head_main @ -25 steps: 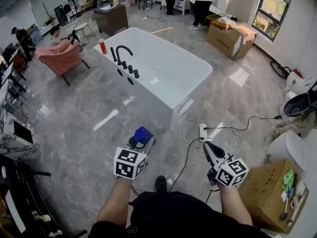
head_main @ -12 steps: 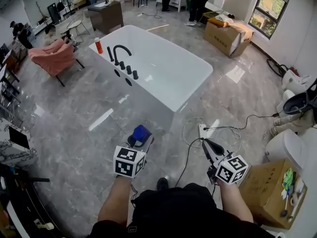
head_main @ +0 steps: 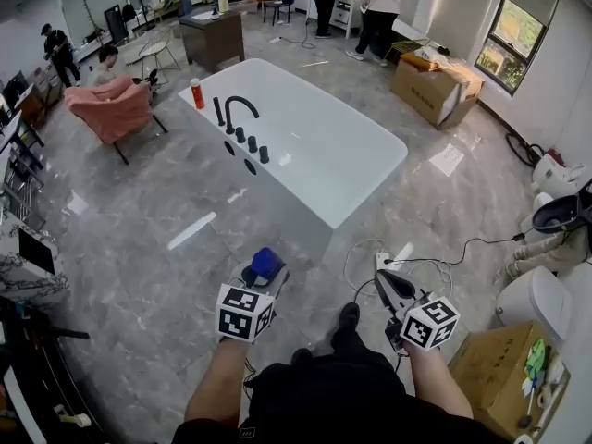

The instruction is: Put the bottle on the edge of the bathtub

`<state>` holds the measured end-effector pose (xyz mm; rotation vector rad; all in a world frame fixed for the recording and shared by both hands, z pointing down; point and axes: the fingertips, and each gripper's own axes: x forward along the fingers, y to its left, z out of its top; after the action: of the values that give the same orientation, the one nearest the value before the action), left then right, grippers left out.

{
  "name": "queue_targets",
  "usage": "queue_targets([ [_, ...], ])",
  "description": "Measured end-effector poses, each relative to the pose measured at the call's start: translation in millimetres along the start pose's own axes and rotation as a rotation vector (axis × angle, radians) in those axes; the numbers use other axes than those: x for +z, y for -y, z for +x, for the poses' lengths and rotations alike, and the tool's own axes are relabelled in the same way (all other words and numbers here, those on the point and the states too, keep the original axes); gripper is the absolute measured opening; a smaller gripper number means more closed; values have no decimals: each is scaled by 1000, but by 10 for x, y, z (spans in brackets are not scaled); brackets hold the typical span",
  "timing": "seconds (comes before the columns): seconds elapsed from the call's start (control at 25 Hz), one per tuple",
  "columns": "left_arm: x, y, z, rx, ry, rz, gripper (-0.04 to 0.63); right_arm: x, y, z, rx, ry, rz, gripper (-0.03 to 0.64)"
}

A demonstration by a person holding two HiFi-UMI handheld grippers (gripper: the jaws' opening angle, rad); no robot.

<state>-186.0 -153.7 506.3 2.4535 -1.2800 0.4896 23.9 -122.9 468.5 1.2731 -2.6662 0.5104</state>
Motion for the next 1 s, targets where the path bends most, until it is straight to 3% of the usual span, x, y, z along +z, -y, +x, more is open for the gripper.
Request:
queue_targets([
  [0.32,229,-136,361,45,-11,-1,161,141,435,309,46,6,17,12],
  [1.0,775,69,1656,36,-103,44,161,370,1766,694,75,3,97,12],
])
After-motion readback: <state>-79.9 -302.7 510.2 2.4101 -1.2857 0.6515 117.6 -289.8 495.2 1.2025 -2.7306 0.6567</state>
